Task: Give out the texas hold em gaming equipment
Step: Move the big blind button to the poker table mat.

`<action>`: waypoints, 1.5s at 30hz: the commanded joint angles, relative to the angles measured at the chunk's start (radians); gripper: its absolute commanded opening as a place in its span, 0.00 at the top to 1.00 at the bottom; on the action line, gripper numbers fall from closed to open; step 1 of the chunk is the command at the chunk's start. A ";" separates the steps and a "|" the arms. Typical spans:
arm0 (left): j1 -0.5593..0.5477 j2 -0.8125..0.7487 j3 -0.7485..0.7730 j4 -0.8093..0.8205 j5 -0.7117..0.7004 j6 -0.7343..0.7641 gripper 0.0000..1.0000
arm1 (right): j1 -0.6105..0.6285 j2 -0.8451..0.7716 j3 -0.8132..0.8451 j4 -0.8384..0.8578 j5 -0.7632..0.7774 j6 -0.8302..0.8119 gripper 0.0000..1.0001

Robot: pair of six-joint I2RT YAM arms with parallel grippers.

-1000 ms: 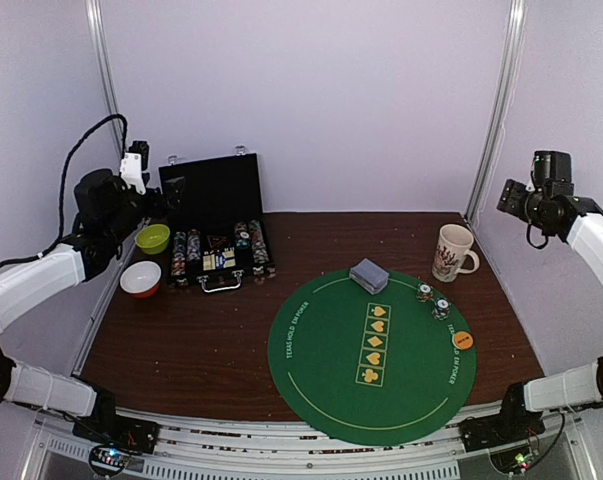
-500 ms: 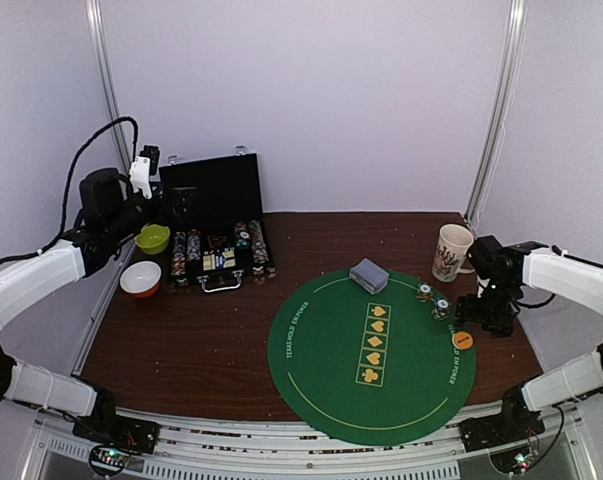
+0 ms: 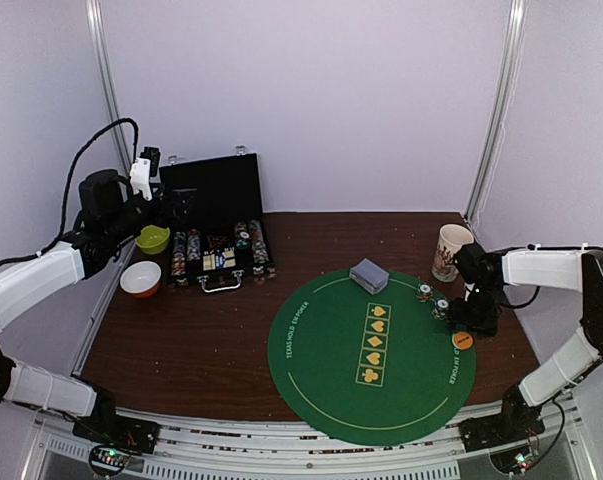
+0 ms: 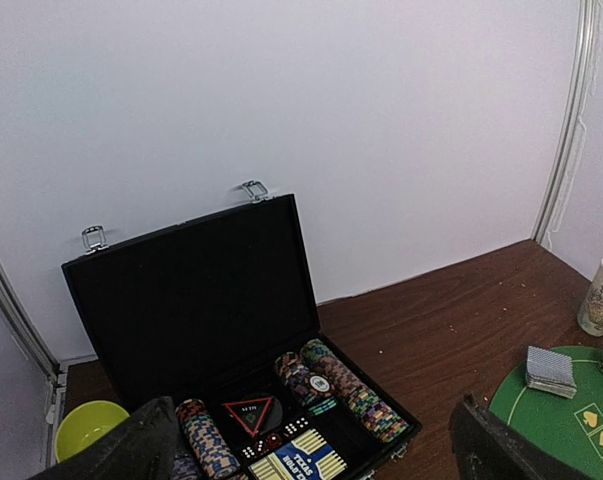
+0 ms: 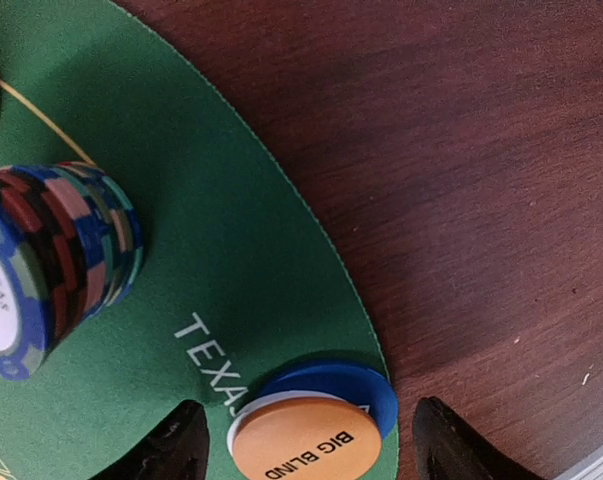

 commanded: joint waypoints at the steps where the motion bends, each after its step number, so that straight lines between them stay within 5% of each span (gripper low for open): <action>1: -0.004 0.000 -0.005 0.039 0.005 0.010 0.02 | 0.005 0.026 -0.009 -0.003 0.037 -0.015 0.28; 19: -0.005 -0.003 0.001 0.030 -0.005 0.024 0.02 | 0.037 -0.026 -0.039 -0.059 0.012 0.000 0.59; 32: -0.004 -0.015 0.000 0.030 -0.009 0.030 0.02 | 0.213 -0.104 -0.036 -0.206 -0.050 0.111 0.64; 39: -0.004 -0.013 0.000 0.030 -0.007 0.032 0.02 | 0.270 -0.106 -0.060 -0.220 -0.052 0.142 0.53; 45: -0.004 -0.017 -0.001 0.030 -0.007 0.038 0.02 | 0.255 -0.056 0.000 -0.256 0.011 0.118 0.20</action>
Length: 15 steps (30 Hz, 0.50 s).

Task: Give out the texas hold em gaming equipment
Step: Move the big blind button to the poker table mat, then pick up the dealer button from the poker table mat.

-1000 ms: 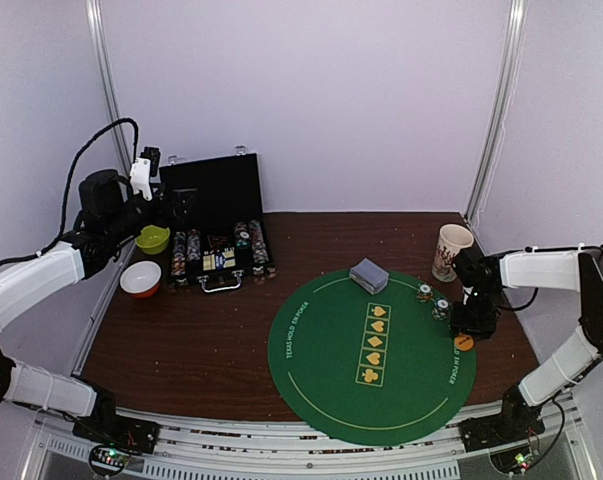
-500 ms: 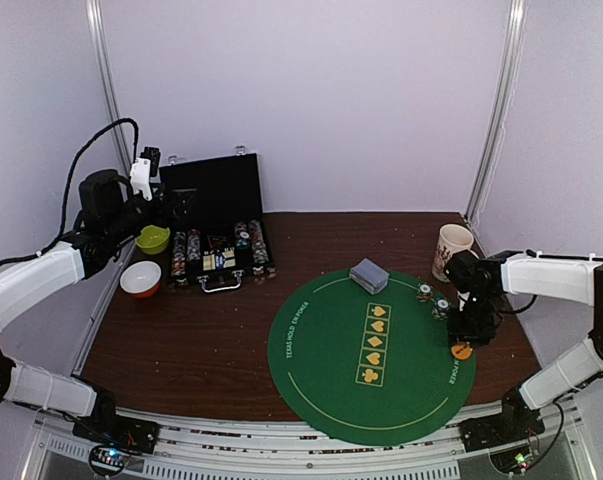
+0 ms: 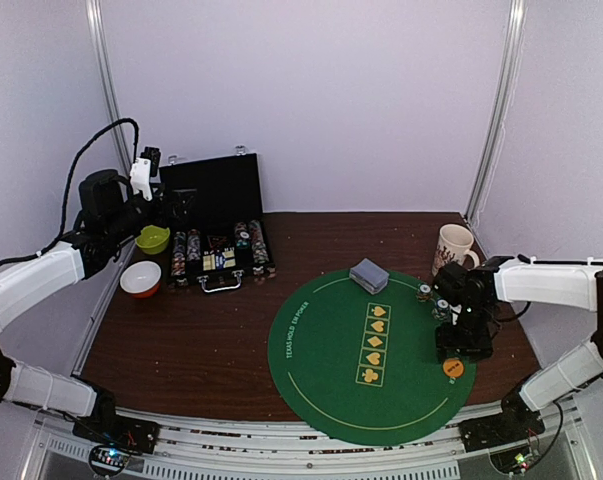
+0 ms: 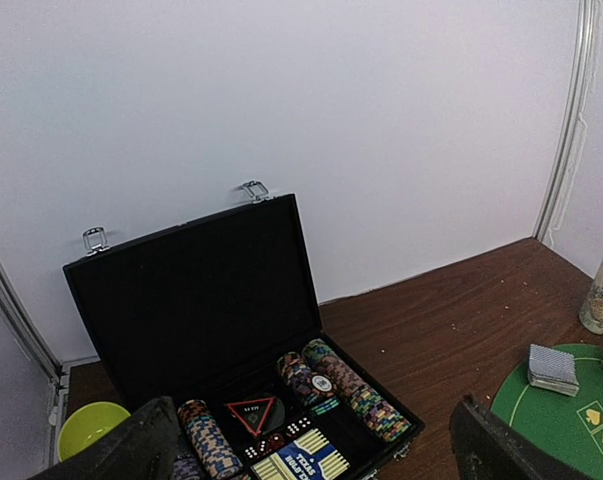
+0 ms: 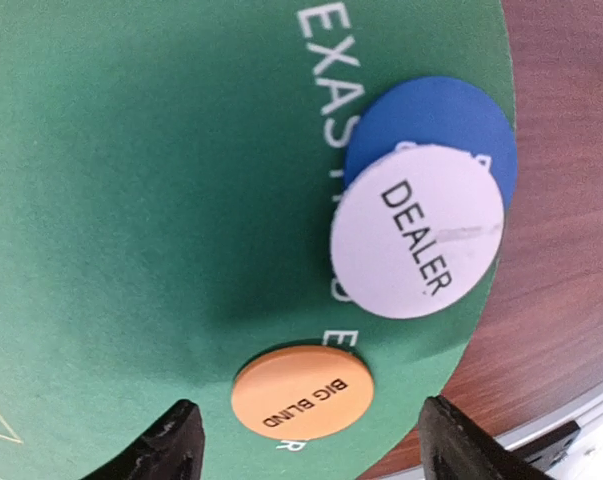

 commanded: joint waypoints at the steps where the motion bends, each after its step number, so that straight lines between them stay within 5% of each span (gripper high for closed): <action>1: -0.004 -0.017 -0.001 0.030 -0.005 0.017 0.02 | -0.024 0.027 0.064 -0.057 0.093 -0.007 0.17; 15: -0.004 -0.018 -0.005 0.033 -0.003 0.019 0.02 | -0.289 0.060 0.021 0.142 0.042 -0.133 0.17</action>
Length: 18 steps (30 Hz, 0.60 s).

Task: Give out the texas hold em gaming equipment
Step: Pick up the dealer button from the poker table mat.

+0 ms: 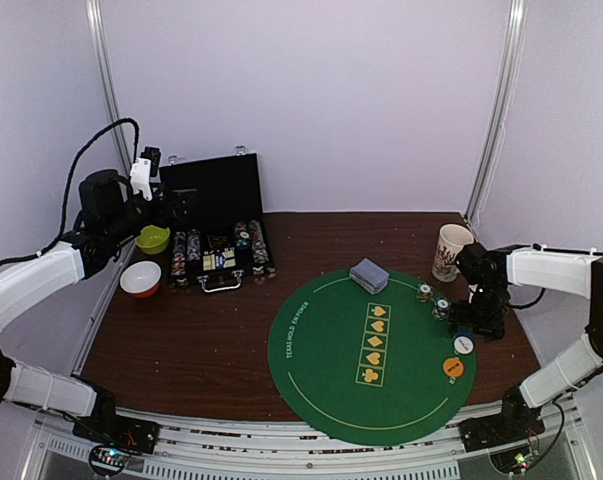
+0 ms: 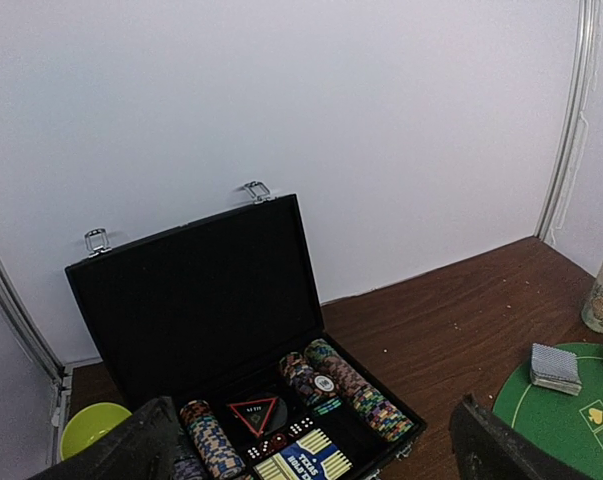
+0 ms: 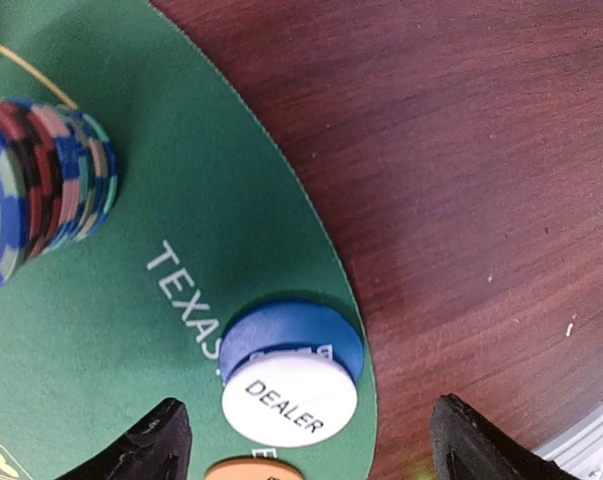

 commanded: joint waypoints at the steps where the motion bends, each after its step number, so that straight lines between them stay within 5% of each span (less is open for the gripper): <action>1: -0.004 -0.014 -0.005 0.035 0.004 0.010 0.02 | -0.042 0.031 -0.040 0.070 -0.039 -0.050 0.18; 12: -0.073 0.027 -0.003 0.043 0.331 0.102 0.02 | -0.042 0.070 -0.070 0.079 -0.030 -0.063 0.39; 18: -0.246 0.047 -0.017 -0.077 0.523 0.351 0.02 | -0.026 0.038 -0.071 0.034 -0.022 -0.055 0.36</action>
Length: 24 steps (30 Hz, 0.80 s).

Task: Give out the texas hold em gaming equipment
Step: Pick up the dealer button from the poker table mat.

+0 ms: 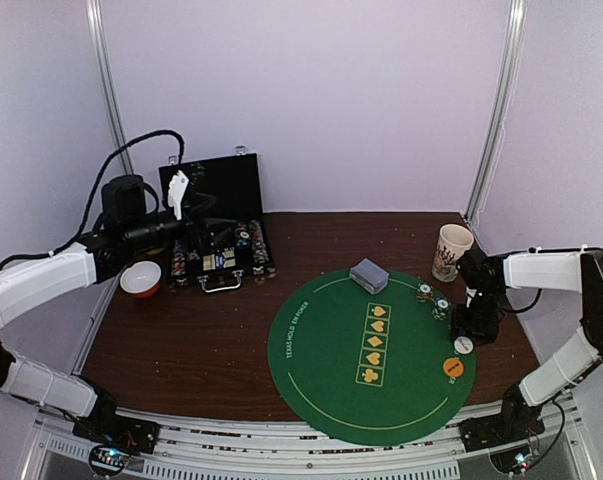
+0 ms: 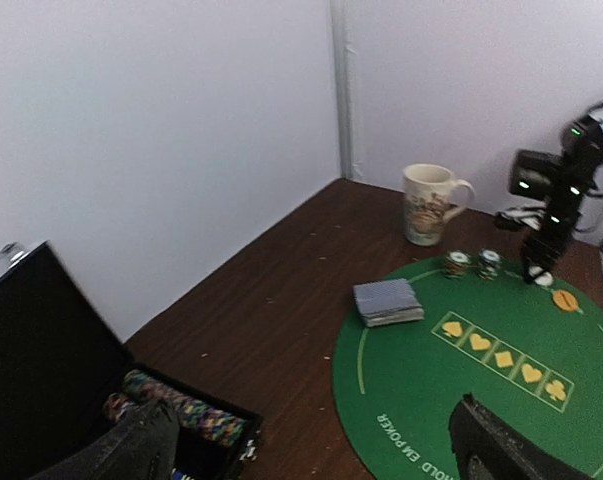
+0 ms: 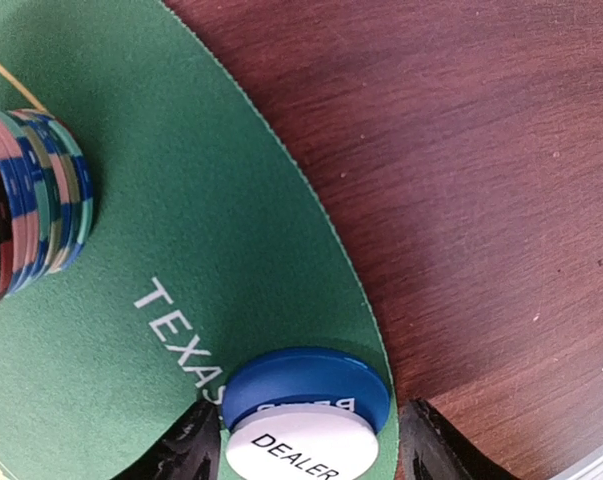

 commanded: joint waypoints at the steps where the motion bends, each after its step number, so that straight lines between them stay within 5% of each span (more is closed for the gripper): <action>1: -0.120 0.003 -0.024 -0.066 0.185 0.234 0.02 | 0.023 -0.016 -0.024 -0.077 0.036 0.002 0.36; 24: -0.172 -0.019 -0.053 -0.016 0.132 0.237 0.02 | 0.082 -0.082 0.046 -0.201 0.047 0.021 0.67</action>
